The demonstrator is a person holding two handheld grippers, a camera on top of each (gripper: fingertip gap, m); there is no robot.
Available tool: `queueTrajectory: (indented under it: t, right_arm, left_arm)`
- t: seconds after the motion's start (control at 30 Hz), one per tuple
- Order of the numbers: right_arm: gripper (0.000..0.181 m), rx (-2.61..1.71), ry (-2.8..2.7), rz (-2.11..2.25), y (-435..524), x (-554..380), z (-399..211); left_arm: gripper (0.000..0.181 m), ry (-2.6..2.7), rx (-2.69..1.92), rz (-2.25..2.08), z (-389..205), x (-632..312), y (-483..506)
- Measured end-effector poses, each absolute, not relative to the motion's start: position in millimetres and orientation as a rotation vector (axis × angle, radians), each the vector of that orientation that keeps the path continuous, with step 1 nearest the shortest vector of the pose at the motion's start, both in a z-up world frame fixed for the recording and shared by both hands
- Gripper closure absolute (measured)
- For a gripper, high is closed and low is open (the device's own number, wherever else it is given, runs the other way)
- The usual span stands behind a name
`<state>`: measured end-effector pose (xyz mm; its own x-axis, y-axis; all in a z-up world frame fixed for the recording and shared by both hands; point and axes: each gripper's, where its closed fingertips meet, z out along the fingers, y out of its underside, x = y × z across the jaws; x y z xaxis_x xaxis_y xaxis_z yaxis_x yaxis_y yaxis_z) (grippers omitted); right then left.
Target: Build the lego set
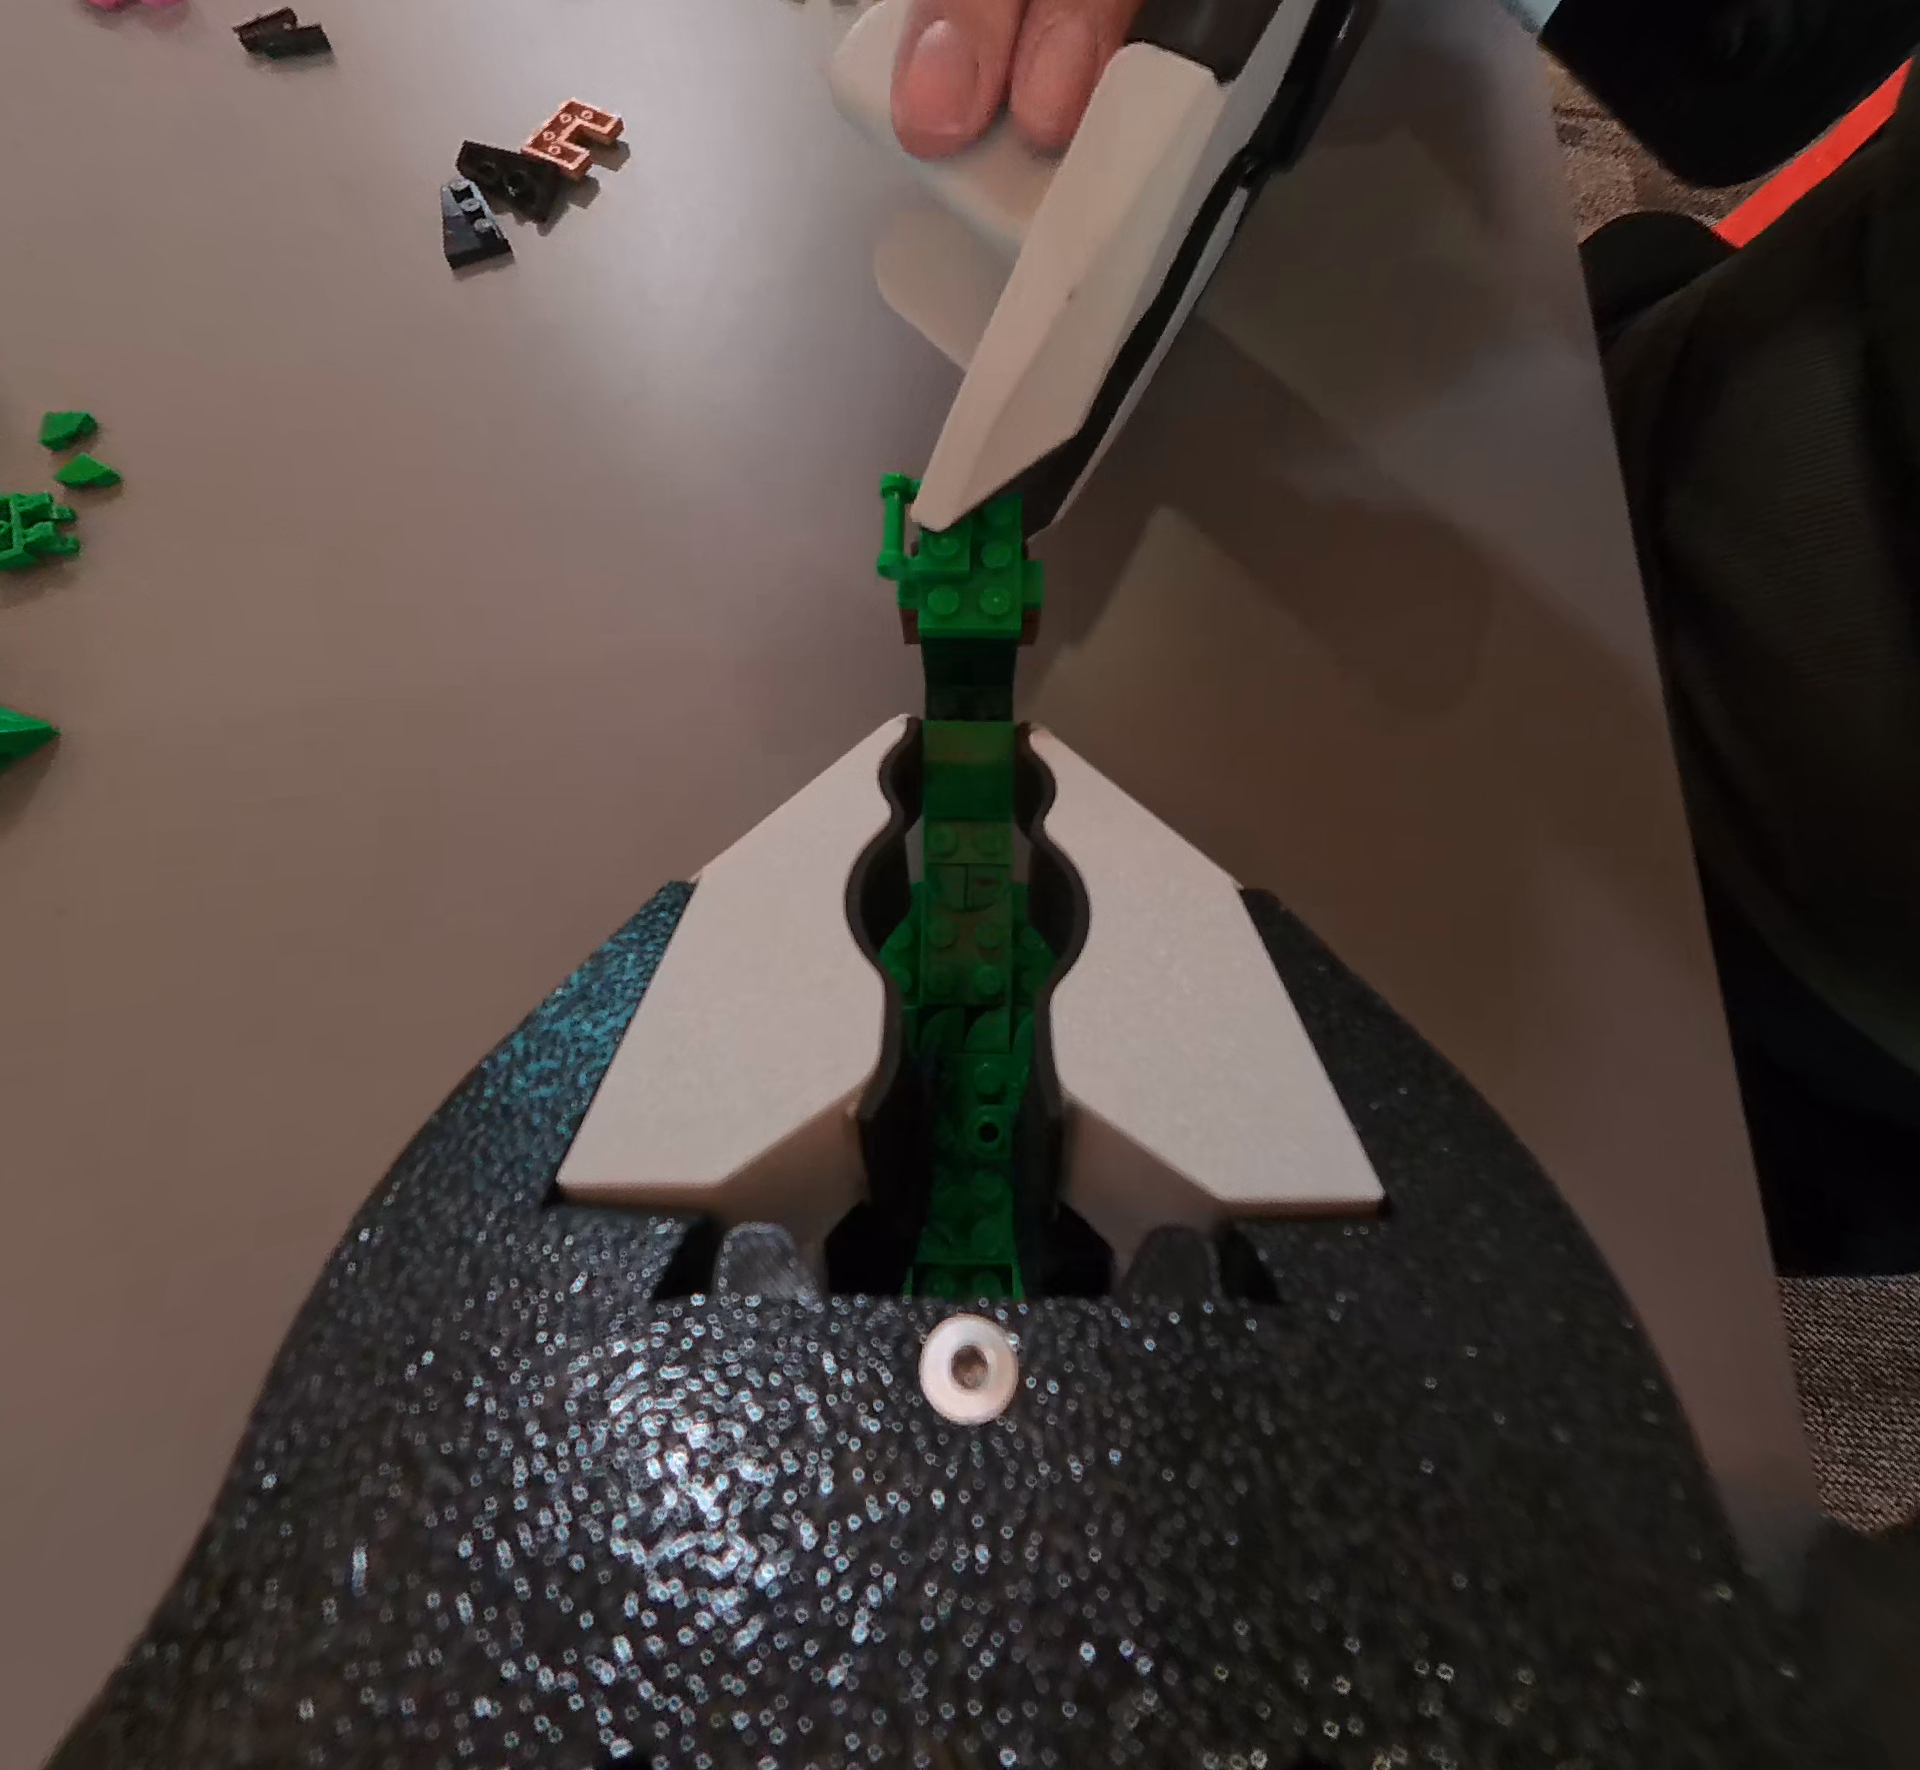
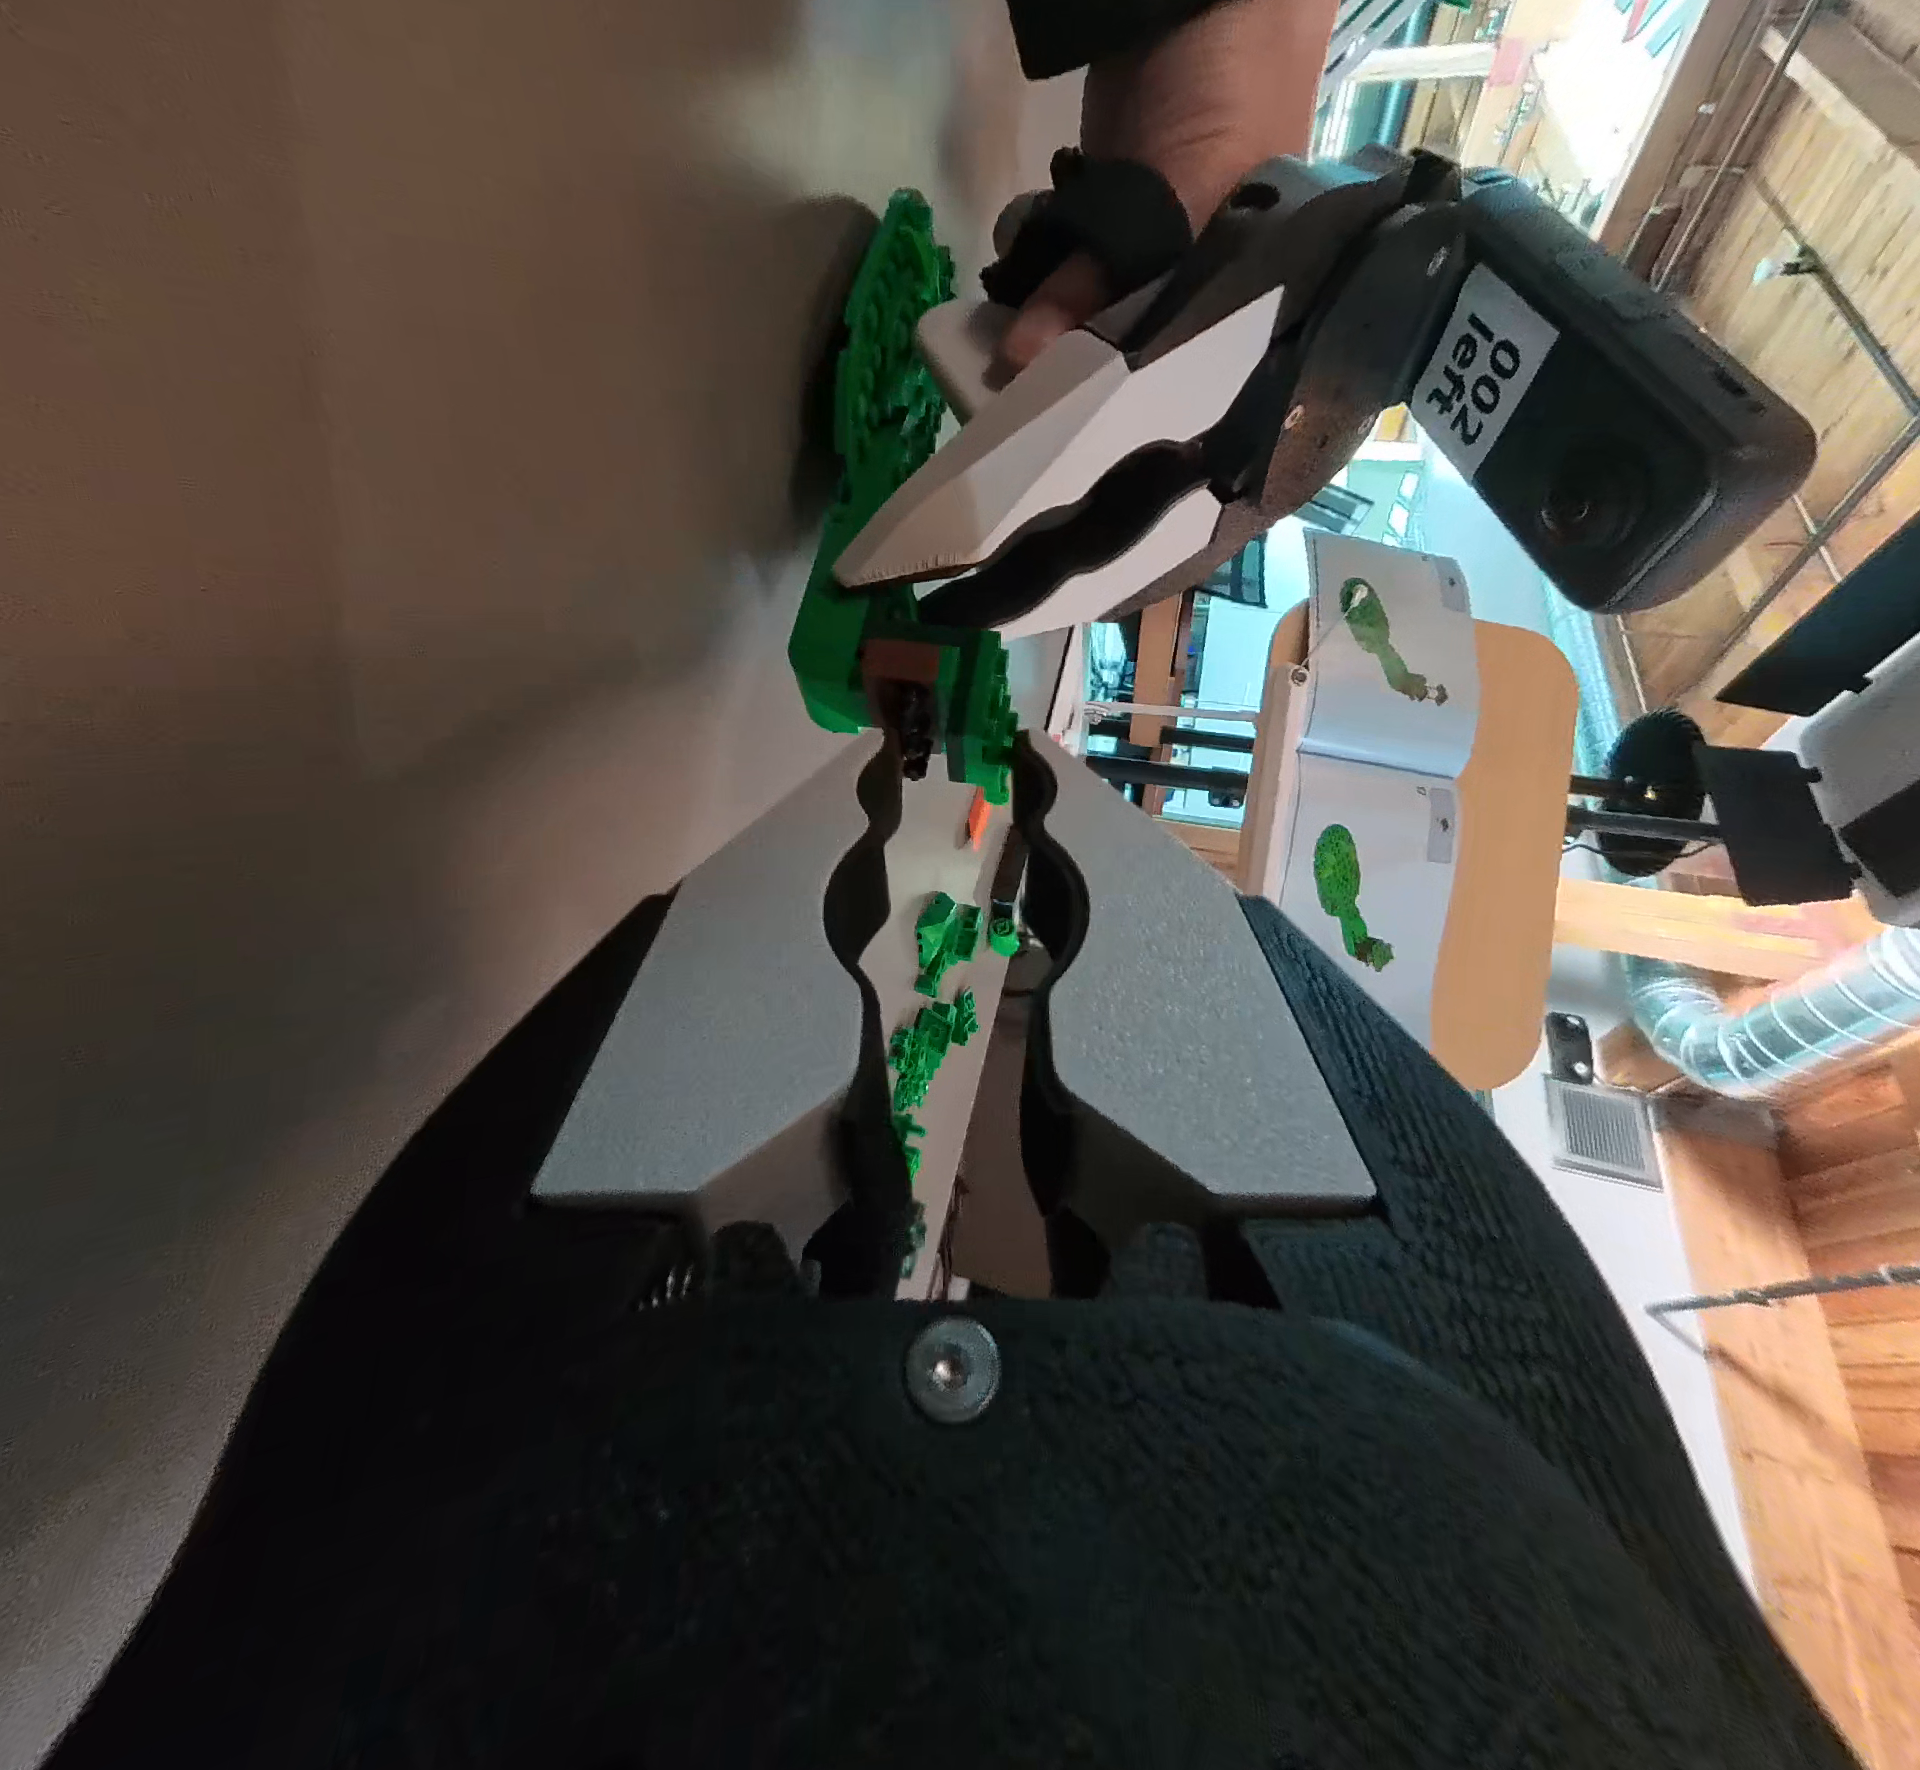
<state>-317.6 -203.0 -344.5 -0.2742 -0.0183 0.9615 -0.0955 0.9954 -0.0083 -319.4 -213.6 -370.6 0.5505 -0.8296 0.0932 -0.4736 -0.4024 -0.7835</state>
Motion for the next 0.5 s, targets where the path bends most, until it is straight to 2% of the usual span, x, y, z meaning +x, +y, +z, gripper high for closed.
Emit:
queueTrajectory:
  t: [0.13, 0.23, 0.37, 0.5]
  right_arm:
    - [0.161, -0.034, -1.876, 0.174, -203.5, -317.2, -343.9]
    - [0.128, -0.258, -1.863, 0.354, -195.8, -317.0, -330.2]
    - [0.126, -0.420, -1.653, 0.554, -182.0, -309.9, -296.9]
    - [0.129, -0.465, -1.550, 0.622, -178.6, -301.6, -294.0]
  left_arm:
    - [0.166, 1.046, -2.054, -0.633, -370.1, -319.0, -214.1]
    - [0.167, 1.033, -2.051, -0.614, -369.0, -322.8, -212.5]
    - [0.166, 0.972, -1.918, -0.734, -342.0, -323.0, -218.0]
    - [0.166, 0.931, -1.771, -0.924, -308.9, -326.0, -236.9]
